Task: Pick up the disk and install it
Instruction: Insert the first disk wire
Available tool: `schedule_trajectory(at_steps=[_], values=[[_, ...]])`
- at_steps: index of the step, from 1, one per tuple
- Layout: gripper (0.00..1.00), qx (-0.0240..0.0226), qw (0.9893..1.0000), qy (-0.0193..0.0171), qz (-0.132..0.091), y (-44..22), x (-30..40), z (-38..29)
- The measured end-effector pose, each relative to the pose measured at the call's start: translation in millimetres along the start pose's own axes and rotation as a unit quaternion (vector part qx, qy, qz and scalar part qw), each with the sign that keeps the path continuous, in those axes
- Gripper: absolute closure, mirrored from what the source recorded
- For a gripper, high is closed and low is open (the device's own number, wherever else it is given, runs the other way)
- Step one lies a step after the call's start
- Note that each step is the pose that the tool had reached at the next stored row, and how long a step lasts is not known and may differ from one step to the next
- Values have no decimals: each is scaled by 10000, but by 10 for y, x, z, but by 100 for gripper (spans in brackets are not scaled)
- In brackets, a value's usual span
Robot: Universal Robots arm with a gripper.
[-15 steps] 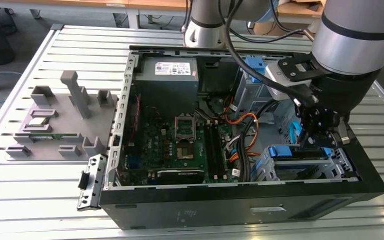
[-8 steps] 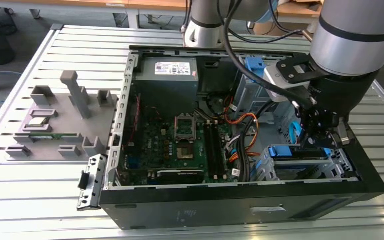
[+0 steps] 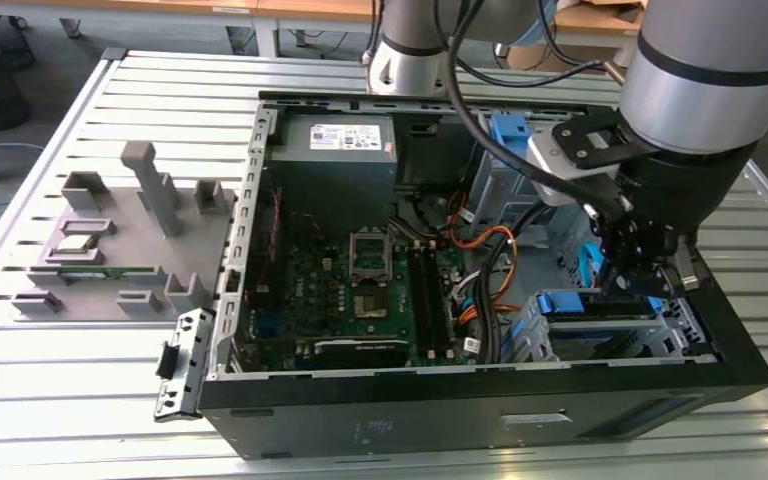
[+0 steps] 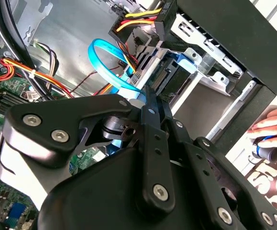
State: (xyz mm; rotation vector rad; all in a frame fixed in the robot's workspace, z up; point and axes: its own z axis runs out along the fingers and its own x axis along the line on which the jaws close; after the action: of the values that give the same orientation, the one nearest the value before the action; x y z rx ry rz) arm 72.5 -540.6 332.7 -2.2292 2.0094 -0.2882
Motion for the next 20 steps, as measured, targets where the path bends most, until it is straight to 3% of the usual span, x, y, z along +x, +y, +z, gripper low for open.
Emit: schedule_trajectory(at_steps=[4, 11, 15, 20], values=[[84, 14, 10000, -79, 18, 1, 4, 2], [84, 18, 10000, -83, 20, 5, 41, 4], [84, 70, 9999, -144, 35, 10, 49, 10], [84, 85, 9998, -147, 38, 18, 65, 10]])
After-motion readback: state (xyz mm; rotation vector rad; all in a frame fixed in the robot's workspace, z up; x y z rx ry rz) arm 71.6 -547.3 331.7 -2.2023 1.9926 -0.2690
